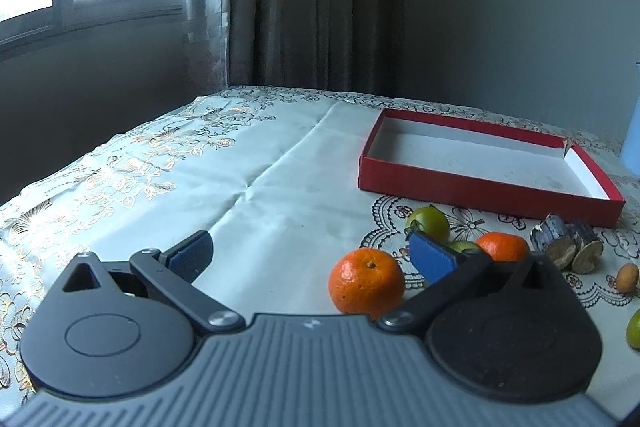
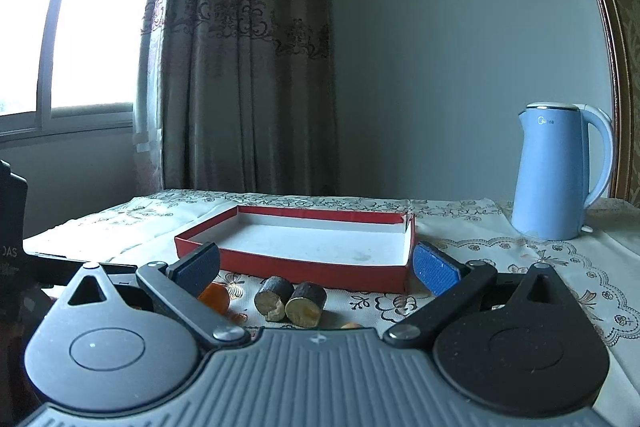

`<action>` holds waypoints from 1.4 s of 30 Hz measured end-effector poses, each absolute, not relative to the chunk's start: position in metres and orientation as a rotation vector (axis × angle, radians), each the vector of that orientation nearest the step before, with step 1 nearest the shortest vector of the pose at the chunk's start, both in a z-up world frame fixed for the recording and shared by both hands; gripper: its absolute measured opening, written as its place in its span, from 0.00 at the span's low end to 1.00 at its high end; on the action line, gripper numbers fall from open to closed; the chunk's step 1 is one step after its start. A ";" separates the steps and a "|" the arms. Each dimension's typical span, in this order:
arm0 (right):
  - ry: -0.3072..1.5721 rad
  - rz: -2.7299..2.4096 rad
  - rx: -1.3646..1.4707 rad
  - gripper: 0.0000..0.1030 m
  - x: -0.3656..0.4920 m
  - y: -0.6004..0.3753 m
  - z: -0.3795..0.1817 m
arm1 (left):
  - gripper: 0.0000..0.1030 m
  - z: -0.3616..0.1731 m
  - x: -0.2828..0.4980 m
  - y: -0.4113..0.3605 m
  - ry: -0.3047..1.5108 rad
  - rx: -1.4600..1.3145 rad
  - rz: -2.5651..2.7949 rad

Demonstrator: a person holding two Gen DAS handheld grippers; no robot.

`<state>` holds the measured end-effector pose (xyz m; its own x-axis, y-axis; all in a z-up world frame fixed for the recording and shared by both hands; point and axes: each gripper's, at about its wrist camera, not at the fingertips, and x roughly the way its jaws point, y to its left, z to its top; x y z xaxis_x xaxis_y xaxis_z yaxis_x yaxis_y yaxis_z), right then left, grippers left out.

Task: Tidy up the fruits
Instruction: 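Move the right gripper toward the small brown longan on the table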

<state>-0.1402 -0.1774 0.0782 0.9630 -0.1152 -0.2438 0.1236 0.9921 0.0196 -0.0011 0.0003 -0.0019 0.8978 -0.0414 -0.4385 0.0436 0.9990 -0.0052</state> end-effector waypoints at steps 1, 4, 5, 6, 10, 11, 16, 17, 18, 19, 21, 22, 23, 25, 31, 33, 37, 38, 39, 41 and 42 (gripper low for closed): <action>0.247 -0.123 0.037 1.00 -0.141 -0.178 0.078 | 1.00 -0.002 -0.001 0.000 0.455 0.005 -0.046; 0.255 -0.117 0.030 1.00 -0.144 -0.179 0.077 | 1.00 -0.003 -0.001 0.001 0.458 0.000 -0.049; 0.258 -0.116 0.026 1.00 -0.145 -0.178 0.076 | 1.00 -0.003 0.000 0.002 0.461 -0.002 -0.050; 0.260 -0.114 0.023 1.00 -0.147 -0.179 0.075 | 1.00 -0.003 0.001 0.002 0.465 -0.005 -0.051; 0.273 -0.108 0.019 1.00 -0.152 -0.181 0.072 | 1.00 -0.004 0.002 0.001 0.476 -0.003 -0.060; 0.276 -0.108 0.018 1.00 -0.153 -0.181 0.072 | 1.00 -0.005 0.002 0.001 0.478 -0.002 -0.060; 0.313 -0.065 0.036 1.00 -0.153 -0.179 0.070 | 1.00 -0.004 0.002 0.003 0.483 -0.013 -0.050; 0.327 -0.039 0.040 1.00 -0.152 -0.176 0.069 | 1.00 -0.004 0.002 0.005 0.481 -0.022 -0.041; 0.339 -0.018 0.036 1.00 -0.151 -0.172 0.069 | 1.00 -0.004 0.002 0.007 0.485 -0.033 -0.029; 0.352 -0.004 0.026 1.00 -0.150 -0.168 0.069 | 1.00 -0.004 0.004 0.009 0.494 -0.046 -0.021; 0.382 -0.008 0.016 1.00 -0.147 -0.163 0.068 | 1.00 -0.005 0.007 0.013 0.512 -0.068 -0.015; 0.398 -0.012 0.014 1.00 -0.146 -0.163 0.067 | 1.00 -0.005 0.008 0.014 0.517 -0.075 -0.017; 0.414 -0.019 0.010 1.00 -0.145 -0.165 0.066 | 1.00 -0.005 0.008 0.014 0.518 -0.077 -0.018; 0.441 -0.041 -0.006 1.00 -0.146 -0.169 0.061 | 1.00 -0.005 0.007 0.013 0.515 -0.071 -0.021; 0.539 -0.080 0.001 1.00 -0.141 -0.190 0.045 | 1.00 -0.005 0.008 0.010 0.504 -0.059 -0.046; 0.547 -0.080 -0.010 0.93 -0.138 -0.191 0.045 | 1.00 -0.005 0.008 0.010 0.502 -0.060 -0.048; 0.559 -0.070 -0.034 0.80 -0.133 -0.189 0.047 | 1.00 -0.005 0.008 0.011 0.503 -0.062 -0.053; 0.558 -0.074 -0.039 0.77 -0.132 -0.190 0.047 | 1.00 -0.005 0.008 0.011 0.503 -0.062 -0.053; 0.557 -0.081 -0.039 0.73 -0.132 -0.191 0.047 | 1.00 -0.005 0.008 0.011 0.503 -0.062 -0.054; 0.562 -0.082 -0.019 0.61 -0.134 -0.197 0.047 | 1.00 -0.006 0.009 0.011 0.504 -0.062 -0.056; 0.563 -0.084 -0.008 0.58 -0.134 -0.200 0.046 | 1.00 -0.006 0.009 0.011 0.504 -0.062 -0.057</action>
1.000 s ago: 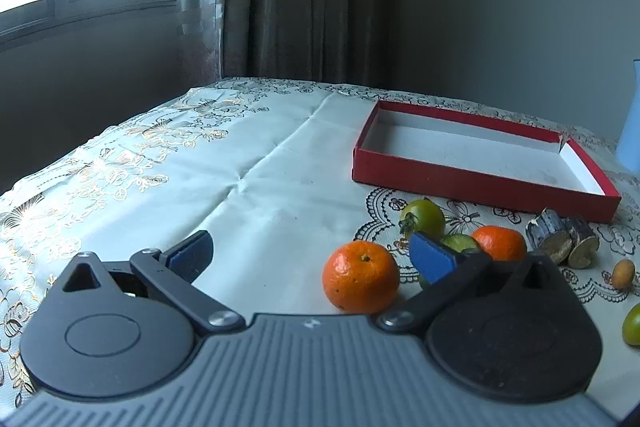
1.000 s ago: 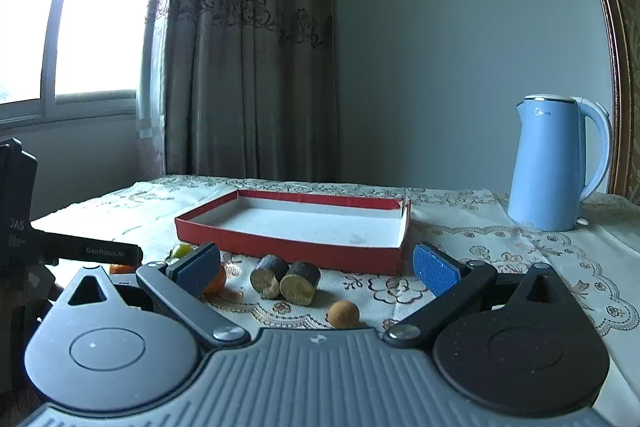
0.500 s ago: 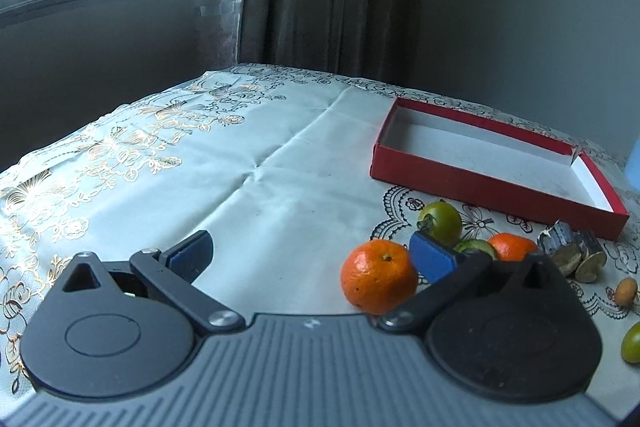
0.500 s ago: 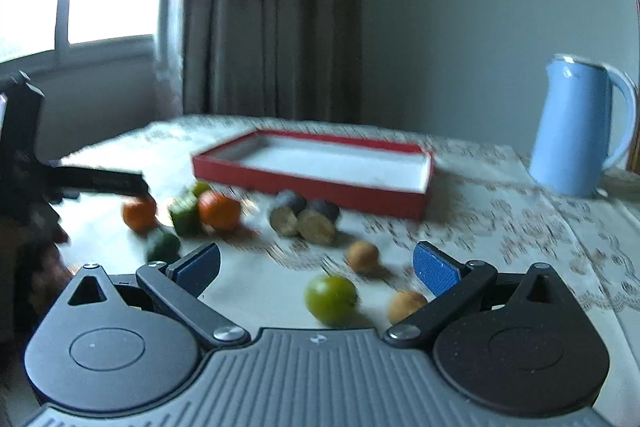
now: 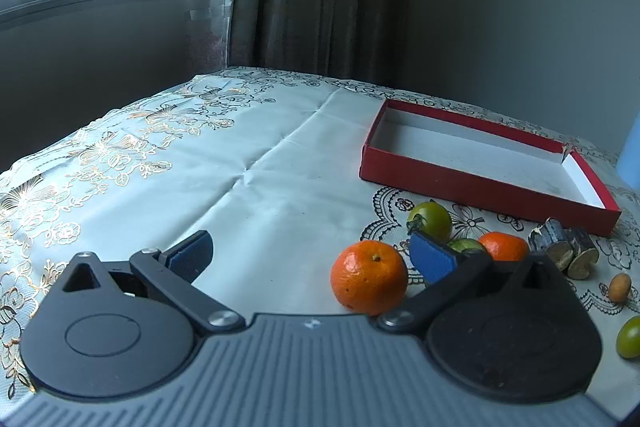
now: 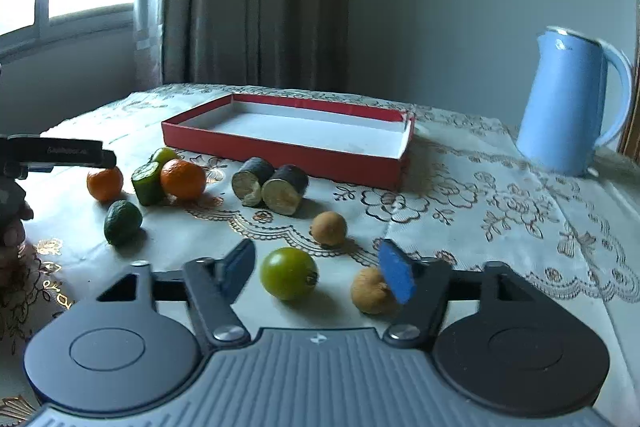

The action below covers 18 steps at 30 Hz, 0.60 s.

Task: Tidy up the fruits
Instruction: 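Move the right gripper toward the small brown longan on the table, then close the right gripper on the brown longan and lift it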

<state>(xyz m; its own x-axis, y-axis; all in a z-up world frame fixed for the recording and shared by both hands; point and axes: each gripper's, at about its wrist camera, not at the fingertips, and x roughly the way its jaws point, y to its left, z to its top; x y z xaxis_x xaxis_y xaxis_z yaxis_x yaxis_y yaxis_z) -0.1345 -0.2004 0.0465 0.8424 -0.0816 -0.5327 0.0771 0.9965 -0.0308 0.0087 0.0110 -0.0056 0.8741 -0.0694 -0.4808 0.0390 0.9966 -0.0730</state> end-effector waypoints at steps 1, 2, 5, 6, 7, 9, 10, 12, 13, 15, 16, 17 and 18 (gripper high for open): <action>0.573 -0.089 0.003 0.56 -0.135 -0.205 0.046 | 1.00 -0.006 0.009 0.011 0.504 -0.061 -0.058; 0.574 -0.090 0.014 0.56 -0.137 -0.210 0.045 | 1.00 -0.005 0.009 0.011 0.504 -0.061 -0.059; 0.576 -0.124 0.009 0.56 -0.143 -0.218 0.047 | 1.00 -0.005 0.009 0.011 0.505 -0.058 -0.062; 0.580 -0.128 0.002 0.56 -0.143 -0.220 0.047 | 1.00 -0.005 0.009 0.011 0.506 -0.058 -0.062; 0.582 -0.133 -0.002 0.56 -0.143 -0.222 0.047 | 1.00 -0.005 0.009 0.011 0.506 -0.059 -0.062; 0.585 -0.139 -0.013 0.56 -0.142 -0.224 0.048 | 1.00 -0.005 0.009 0.011 0.507 -0.059 -0.061; 0.584 -0.140 -0.015 0.53 -0.142 -0.225 0.049 | 1.00 -0.006 0.009 0.011 0.507 -0.060 -0.061; 0.566 -0.138 -0.001 0.51 -0.146 -0.227 0.051 | 1.00 -0.006 0.009 0.011 0.510 -0.062 -0.059; 0.547 -0.134 0.016 0.51 -0.149 -0.229 0.054 | 1.00 -0.006 0.009 0.011 0.511 -0.062 -0.059; 0.534 -0.144 0.035 0.51 -0.152 -0.232 0.057 | 1.00 -0.006 0.010 0.010 0.514 -0.061 -0.060; 0.536 -0.149 0.038 0.51 -0.153 -0.234 0.057 | 1.00 -0.006 0.010 0.010 0.514 -0.060 -0.060; 0.548 -0.152 0.032 0.51 -0.153 -0.235 0.056 | 1.00 -0.006 0.010 0.009 0.513 -0.058 -0.060; 0.559 -0.148 0.026 0.51 -0.152 -0.235 0.055 | 1.00 -0.006 0.010 0.009 0.513 -0.057 -0.060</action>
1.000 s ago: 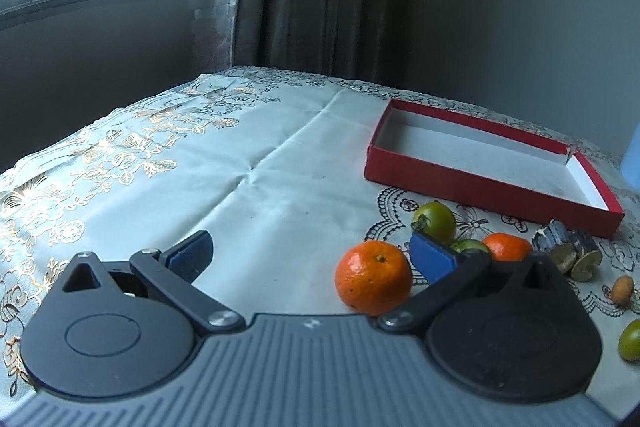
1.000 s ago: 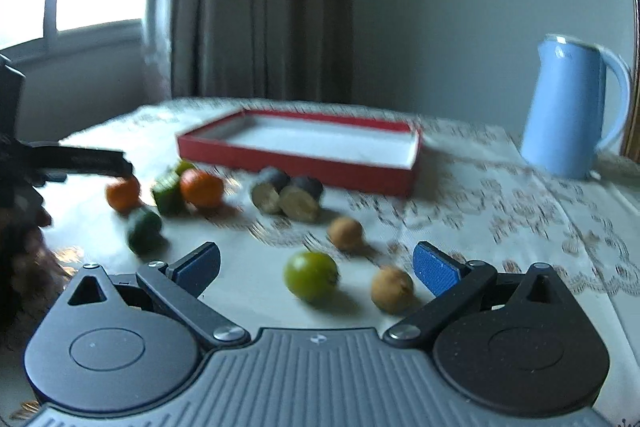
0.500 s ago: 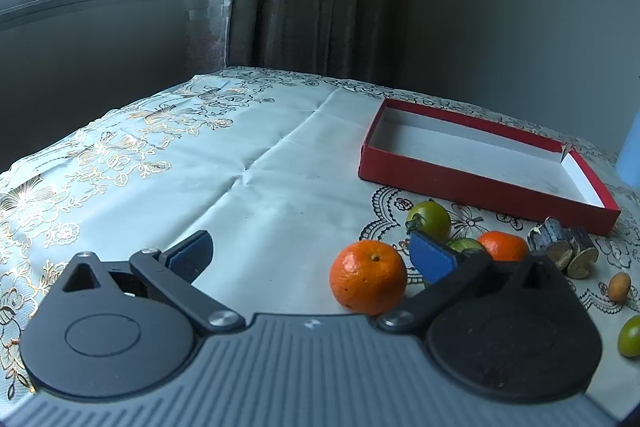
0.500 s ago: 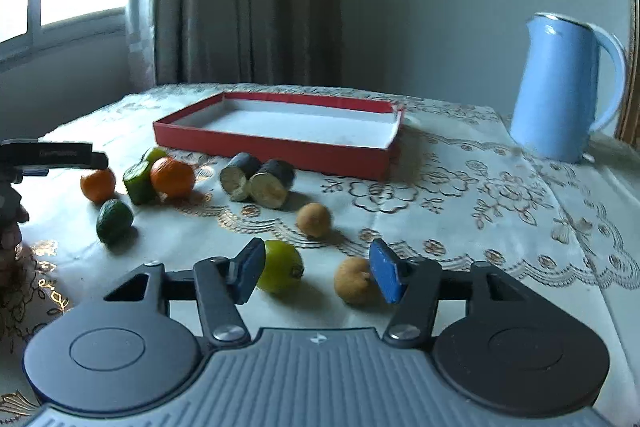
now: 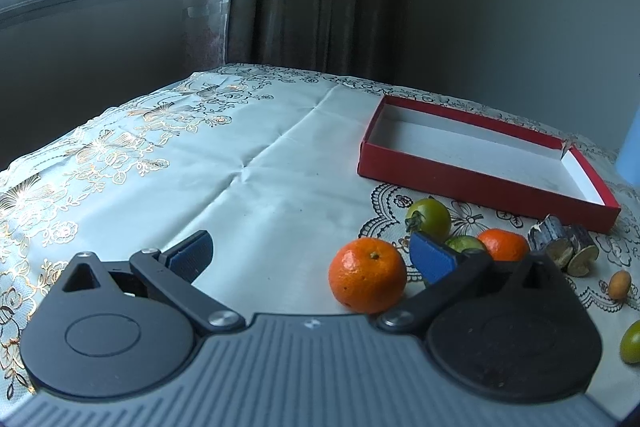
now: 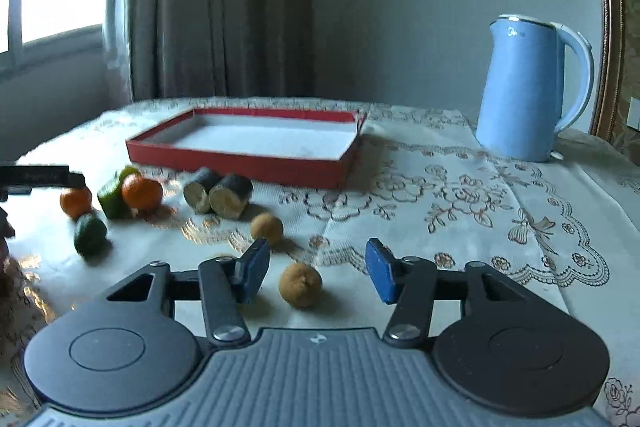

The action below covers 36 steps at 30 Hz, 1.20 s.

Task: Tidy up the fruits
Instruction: 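Close the right gripper on the brown longan and lift it, then carry the longan into the red box and open the right gripper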

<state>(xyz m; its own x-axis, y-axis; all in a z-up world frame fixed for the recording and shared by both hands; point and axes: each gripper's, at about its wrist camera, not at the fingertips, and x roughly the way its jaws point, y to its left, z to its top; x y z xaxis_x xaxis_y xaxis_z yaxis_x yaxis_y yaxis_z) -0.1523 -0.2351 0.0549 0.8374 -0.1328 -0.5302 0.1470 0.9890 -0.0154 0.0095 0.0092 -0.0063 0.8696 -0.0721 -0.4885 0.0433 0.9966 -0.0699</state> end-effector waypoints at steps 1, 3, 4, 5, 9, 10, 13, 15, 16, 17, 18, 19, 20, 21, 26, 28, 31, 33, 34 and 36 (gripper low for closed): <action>0.573 -0.141 0.020 0.51 -0.152 -0.234 0.053 | 1.00 -0.006 0.009 0.009 0.513 -0.057 -0.060; 0.588 -0.132 0.006 0.51 -0.150 -0.232 0.050 | 1.00 -0.006 0.009 0.009 0.514 -0.058 -0.059; 0.593 -0.132 -0.003 0.51 -0.148 -0.230 0.048 | 1.00 -0.006 0.009 0.009 0.514 -0.058 -0.059; 0.598 -0.132 -0.011 0.51 -0.146 -0.228 0.047 | 1.00 -0.006 0.009 0.010 0.514 -0.058 -0.059; 0.631 -0.126 -0.041 0.51 -0.135 -0.224 0.041 | 1.00 -0.007 0.009 0.010 0.516 -0.059 -0.060; 0.639 -0.127 -0.046 0.45 -0.132 -0.225 0.040 | 1.00 -0.007 0.009 0.010 0.517 -0.060 -0.060; 0.676 -0.120 -0.014 0.33 -0.125 -0.229 0.035 | 1.00 -0.006 0.010 0.011 0.517 -0.061 -0.060; 0.688 -0.113 -0.002 0.32 -0.124 -0.231 0.032 | 1.00 -0.007 0.009 0.010 0.517 -0.060 -0.061; 0.690 -0.119 -0.004 0.27 -0.124 -0.231 0.032 | 1.00 -0.007 0.010 0.011 0.517 -0.060 -0.060; 0.691 -0.119 -0.004 0.26 -0.124 -0.231 0.032 | 1.00 -0.007 0.010 0.010 0.517 -0.061 -0.060; 0.691 -0.119 -0.003 0.26 -0.125 -0.231 0.032 | 1.00 -0.007 0.010 0.010 0.518 -0.060 -0.061; 0.688 -0.118 0.000 0.26 -0.125 -0.232 0.032 | 1.00 -0.007 0.010 0.010 0.519 -0.060 -0.061; 0.684 -0.119 0.003 0.26 -0.126 -0.233 0.032 | 1.00 -0.007 0.010 0.010 0.519 -0.060 -0.061; 0.683 -0.118 0.005 0.26 -0.126 -0.233 0.033 | 1.00 -0.007 0.010 0.010 0.519 -0.061 -0.061; 0.664 -0.107 0.010 0.25 -0.126 -0.232 0.038 | 1.00 -0.006 0.011 0.010 0.522 -0.061 -0.061; 0.620 -0.103 0.016 0.25 -0.123 -0.232 0.049 | 1.00 -0.006 0.011 0.010 0.524 -0.058 -0.061; 0.561 -0.098 0.005 0.25 -0.103 -0.231 0.070 | 1.00 -0.007 0.012 0.009 0.525 -0.056 -0.060; 0.537 -0.096 0.001 0.25 -0.081 -0.231 0.082 | 1.00 -0.006 0.011 0.009 0.527 -0.054 -0.061; 0.537 -0.094 0.003 0.25 -0.067 -0.233 0.086 | 1.00 -0.006 0.011 0.009 0.525 -0.053 -0.060; 0.554 -0.083 0.025 0.25 -0.039 -0.235 0.089 | 1.00 -0.007 0.011 0.009 0.526 -0.052 -0.060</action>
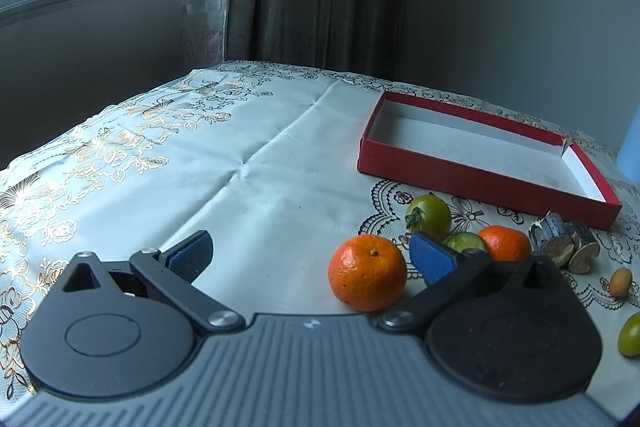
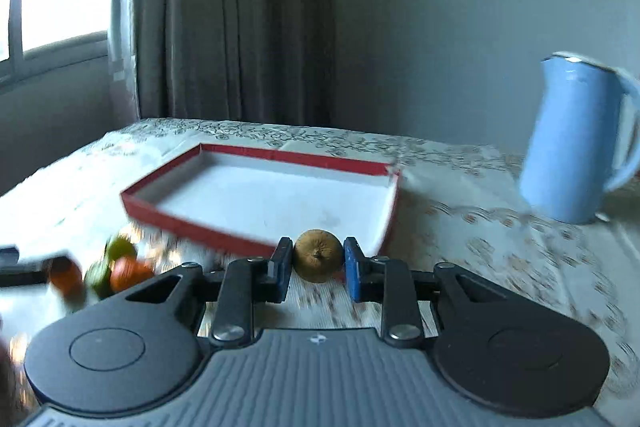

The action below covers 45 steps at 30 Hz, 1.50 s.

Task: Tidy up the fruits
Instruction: 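Carry the longan into the red box and open the right gripper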

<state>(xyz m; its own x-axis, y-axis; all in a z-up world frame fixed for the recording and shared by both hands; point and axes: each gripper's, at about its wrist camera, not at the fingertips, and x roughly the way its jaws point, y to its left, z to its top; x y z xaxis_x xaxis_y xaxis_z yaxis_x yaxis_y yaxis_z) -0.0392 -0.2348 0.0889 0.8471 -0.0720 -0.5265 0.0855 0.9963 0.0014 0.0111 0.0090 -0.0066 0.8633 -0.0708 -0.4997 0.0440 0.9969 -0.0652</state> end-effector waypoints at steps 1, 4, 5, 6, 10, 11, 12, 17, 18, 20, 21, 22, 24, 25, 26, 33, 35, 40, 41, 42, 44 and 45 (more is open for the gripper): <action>0.565 -0.090 0.035 0.26 -0.022 -0.236 0.088 | 1.00 -0.007 0.011 0.009 0.525 -0.053 -0.060; 0.594 -0.127 0.022 0.26 0.017 -0.238 0.079 | 1.00 -0.007 0.011 0.009 0.528 -0.054 -0.061; 0.603 -0.139 0.027 0.26 0.029 -0.240 0.075 | 1.00 -0.007 0.012 0.009 0.529 -0.054 -0.063; 0.624 -0.136 0.027 0.26 0.039 -0.242 0.070 | 1.00 -0.007 0.012 0.009 0.531 -0.053 -0.065; 0.675 -0.158 0.054 0.26 0.054 -0.250 0.057 | 1.00 -0.008 0.012 0.009 0.532 -0.051 -0.069; 0.656 -0.162 0.065 0.26 0.047 -0.253 0.058 | 1.00 -0.008 0.012 0.009 0.532 -0.051 -0.071; 0.642 -0.153 0.079 0.26 0.040 -0.255 0.060 | 1.00 -0.008 0.012 0.009 0.533 -0.051 -0.072; 0.557 -0.127 0.103 0.26 -0.026 -0.263 0.063 | 1.00 -0.007 0.011 0.008 0.528 -0.044 -0.075; 0.537 -0.123 0.106 0.26 -0.041 -0.265 0.062 | 1.00 -0.007 0.011 0.008 0.527 -0.042 -0.076; 0.501 -0.105 0.142 0.26 -0.062 -0.272 0.060 | 1.00 -0.007 0.011 0.007 0.524 -0.035 -0.077; 0.480 -0.102 0.169 0.26 -0.071 -0.275 0.060 | 1.00 -0.007 0.010 0.006 0.523 -0.033 -0.077; 0.448 -0.087 0.197 0.26 -0.080 -0.280 0.061 | 1.00 -0.007 0.010 0.006 0.521 -0.031 -0.076; 0.397 -0.075 0.225 0.26 -0.085 -0.286 0.067 | 1.00 -0.007 0.010 0.006 0.524 -0.028 -0.073; 0.389 -0.069 0.228 0.26 -0.083 -0.286 0.070 | 1.00 -0.007 0.010 0.006 0.526 -0.028 -0.071; 0.392 -0.057 0.223 0.26 -0.079 -0.285 0.073 | 1.00 -0.007 0.010 0.005 0.527 -0.029 -0.068; 0.488 -0.131 0.072 0.27 -0.049 -0.277 0.096 | 1.00 -0.007 0.011 0.007 0.534 -0.036 -0.062; 0.544 -0.160 -0.009 0.45 -0.062 -0.281 0.091 | 1.00 -0.007 0.011 0.006 0.533 -0.035 -0.070; 0.597 -0.292 -0.112 0.51 -0.108 -0.305 0.066 | 1.00 -0.007 0.009 0.003 0.522 -0.016 -0.089; 0.615 -0.302 -0.096 0.51 -0.115 -0.313 0.063 | 1.00 -0.007 0.009 0.003 0.521 -0.014 -0.090; 0.635 -0.297 -0.070 0.51 -0.122 -0.321 0.060 | 1.00 -0.007 0.008 0.003 0.520 -0.015 -0.089; 0.634 -0.263 -0.005 0.51 -0.135 -0.329 0.059 | 1.00 -0.007 0.008 0.003 0.521 -0.019 -0.088; 0.639 -0.248 0.020 0.51 -0.140 -0.331 0.058 | 1.00 -0.007 0.009 0.004 0.524 -0.021 -0.088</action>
